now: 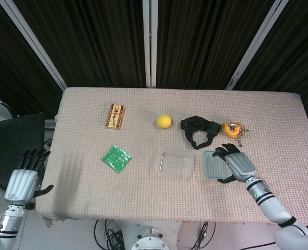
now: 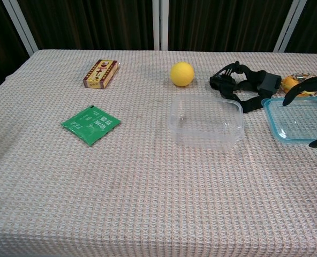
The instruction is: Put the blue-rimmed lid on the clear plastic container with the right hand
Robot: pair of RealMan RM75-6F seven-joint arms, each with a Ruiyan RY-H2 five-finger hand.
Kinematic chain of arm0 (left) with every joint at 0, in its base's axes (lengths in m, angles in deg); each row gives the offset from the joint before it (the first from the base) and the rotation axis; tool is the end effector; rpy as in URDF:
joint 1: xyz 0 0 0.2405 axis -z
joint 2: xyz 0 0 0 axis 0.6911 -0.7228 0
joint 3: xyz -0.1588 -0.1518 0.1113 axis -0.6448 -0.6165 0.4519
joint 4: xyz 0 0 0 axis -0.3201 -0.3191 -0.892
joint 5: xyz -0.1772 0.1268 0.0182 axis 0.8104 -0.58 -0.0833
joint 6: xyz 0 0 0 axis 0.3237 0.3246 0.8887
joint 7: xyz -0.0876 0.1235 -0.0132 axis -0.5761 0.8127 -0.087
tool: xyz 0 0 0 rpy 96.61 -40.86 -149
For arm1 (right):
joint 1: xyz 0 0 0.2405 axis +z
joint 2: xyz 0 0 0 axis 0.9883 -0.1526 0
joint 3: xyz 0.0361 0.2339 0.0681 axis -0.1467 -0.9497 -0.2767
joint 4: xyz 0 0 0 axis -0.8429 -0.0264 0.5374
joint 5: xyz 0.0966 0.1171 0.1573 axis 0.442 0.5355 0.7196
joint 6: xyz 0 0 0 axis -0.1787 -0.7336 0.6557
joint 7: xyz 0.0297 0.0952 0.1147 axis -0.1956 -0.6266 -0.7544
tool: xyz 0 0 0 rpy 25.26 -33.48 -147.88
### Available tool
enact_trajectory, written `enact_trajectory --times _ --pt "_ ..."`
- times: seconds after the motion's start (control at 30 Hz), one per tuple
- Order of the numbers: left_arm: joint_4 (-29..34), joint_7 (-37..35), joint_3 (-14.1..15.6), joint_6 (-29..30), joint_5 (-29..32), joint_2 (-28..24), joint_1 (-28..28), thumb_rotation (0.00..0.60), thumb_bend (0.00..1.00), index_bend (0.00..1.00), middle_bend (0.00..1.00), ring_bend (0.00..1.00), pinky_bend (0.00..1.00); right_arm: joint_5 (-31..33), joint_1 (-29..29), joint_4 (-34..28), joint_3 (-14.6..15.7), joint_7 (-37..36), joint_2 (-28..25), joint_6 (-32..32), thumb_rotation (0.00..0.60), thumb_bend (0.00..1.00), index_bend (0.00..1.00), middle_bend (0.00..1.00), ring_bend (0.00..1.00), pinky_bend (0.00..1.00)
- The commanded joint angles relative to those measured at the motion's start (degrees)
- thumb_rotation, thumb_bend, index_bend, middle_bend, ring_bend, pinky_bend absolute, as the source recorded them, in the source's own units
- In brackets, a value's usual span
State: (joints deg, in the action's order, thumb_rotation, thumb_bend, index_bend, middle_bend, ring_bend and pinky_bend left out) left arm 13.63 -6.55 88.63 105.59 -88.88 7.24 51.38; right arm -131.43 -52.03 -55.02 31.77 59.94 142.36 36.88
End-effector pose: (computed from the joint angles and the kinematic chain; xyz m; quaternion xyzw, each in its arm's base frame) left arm -0.2807 0.1937 0.1029 -0.6390 -0.3625 -0.3898 0.5553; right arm -0.2463 -0.2828 0.0478 0.7328 -0.4566 0.2852 0.4162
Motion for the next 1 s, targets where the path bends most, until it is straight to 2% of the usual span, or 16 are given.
enact_trajectory --times 0.03,0.4,0.6,0.77,0.9,1.0 --pt "-0.51 -0.54 0.11 0.15 0.06 0.29 -0.19 0.6 0.0 0.08 0.06 0.0 0.0 5.73 3.67 -1.21 -2.06 5.43 1.02 -4.06 0.6 0.09 0.26 0.41 0.05 0.0" --pt "-1.63 -1.56 0.2 0.19 0.84 0.47 -0.67 0.6 0.0 0.08 0.06 0.0 0.0 17.04 13.95 4.64 -6.0 14.48 9.25 -10.0 0.6 0.09 0.26 0.41 0.05 0.0" --pt "-1.36 -1.4 0.35 0.02 0.97 0.23 -0.78 0.6 0.0 0.08 0.06 0.0 0.0 21.07 17.51 7.07 -6.34 18.47 11.62 -9.69 0.6 0.09 0.26 0.41 0.05 0.0" --pt "-1.45 -1.62 0.39 0.44 0.85 0.13 -1.04 0.6 0.0 0.08 0.06 0.0 0.0 20.81 16.48 5.01 -5.86 20.12 9.39 -4.46 0.6 0.1 0.26 0.41 0.05 0.0" --pt "-1.64 -1.78 0.37 0.5 0.65 0.21 -1.01 0.6 0.0 0.08 0.06 0.0 0.0 17.61 13.51 -1.82 -6.16 16.11 4.13 -0.98 0.6 0.1 0.26 0.41 0.05 0.0" --pt "-1.51 -1.74 0.31 0.56 0.4 0.21 -0.9 0.6 0.0 0.08 0.06 0.0 0.0 13.59 12.13 -5.12 -6.66 12.2 2.12 0.43 0.6 0.1 0.26 0.41 0.05 0.0"
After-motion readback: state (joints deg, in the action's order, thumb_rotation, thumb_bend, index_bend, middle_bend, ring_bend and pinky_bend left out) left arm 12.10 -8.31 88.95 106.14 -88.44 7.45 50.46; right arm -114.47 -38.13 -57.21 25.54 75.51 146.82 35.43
